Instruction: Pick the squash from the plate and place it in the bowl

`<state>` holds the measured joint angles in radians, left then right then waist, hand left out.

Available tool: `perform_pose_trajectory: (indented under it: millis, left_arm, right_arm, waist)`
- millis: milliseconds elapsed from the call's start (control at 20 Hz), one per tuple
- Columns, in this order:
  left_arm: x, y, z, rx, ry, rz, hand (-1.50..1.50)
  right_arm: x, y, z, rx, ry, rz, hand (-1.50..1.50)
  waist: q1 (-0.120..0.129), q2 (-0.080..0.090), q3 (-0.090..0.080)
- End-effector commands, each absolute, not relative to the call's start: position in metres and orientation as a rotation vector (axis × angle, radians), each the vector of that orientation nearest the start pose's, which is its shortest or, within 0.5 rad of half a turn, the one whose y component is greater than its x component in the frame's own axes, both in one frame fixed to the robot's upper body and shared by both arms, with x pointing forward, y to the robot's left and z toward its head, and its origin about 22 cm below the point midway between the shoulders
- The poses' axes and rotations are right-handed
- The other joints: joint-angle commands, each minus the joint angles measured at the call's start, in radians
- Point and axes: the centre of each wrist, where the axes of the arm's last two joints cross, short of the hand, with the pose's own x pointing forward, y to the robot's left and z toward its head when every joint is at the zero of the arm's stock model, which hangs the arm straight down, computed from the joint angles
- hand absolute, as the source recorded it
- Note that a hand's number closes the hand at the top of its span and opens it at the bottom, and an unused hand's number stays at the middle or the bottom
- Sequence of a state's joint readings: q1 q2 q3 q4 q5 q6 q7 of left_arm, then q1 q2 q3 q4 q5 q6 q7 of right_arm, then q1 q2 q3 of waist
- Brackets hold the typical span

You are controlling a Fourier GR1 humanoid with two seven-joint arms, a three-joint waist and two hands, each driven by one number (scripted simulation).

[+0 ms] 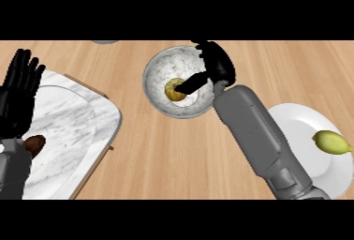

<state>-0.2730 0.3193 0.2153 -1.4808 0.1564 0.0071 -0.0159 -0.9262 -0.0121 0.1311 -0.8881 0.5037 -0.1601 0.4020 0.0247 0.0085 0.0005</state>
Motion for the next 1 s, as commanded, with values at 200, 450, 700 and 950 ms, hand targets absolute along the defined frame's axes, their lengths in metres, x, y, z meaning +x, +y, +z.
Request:
perform_pose_trajectory:
  millis: [200, 450, 700, 950]
  left_arm:
    - [0.300, 0.328, 0.087, 0.228, -1.792, 0.027, 0.00]
    - [0.311, 0.323, 0.082, 0.238, -1.784, 0.036, 0.00]
    - [0.295, 0.341, 0.084, 0.255, -1.788, 0.044, 0.00]
    - [0.296, 0.322, 0.083, 0.259, -1.781, 0.038, 0.00]
  right_arm:
    - [0.421, -0.114, 0.124, -0.567, -1.663, 0.245, -1.50]
    - [0.427, -0.188, 0.124, -0.587, -1.640, 0.093, -1.50]
    - [0.414, -0.251, 0.130, -0.547, -1.665, 0.017, -1.50]
    - [0.396, -0.315, 0.126, -0.506, -1.698, -0.031, -1.50]
  waist:
    - [-0.009, -0.003, 0.000]
    - [-0.034, -0.005, 0.000]
    - [-0.031, -0.010, 0.000]
    - [-0.028, -0.009, 0.000]
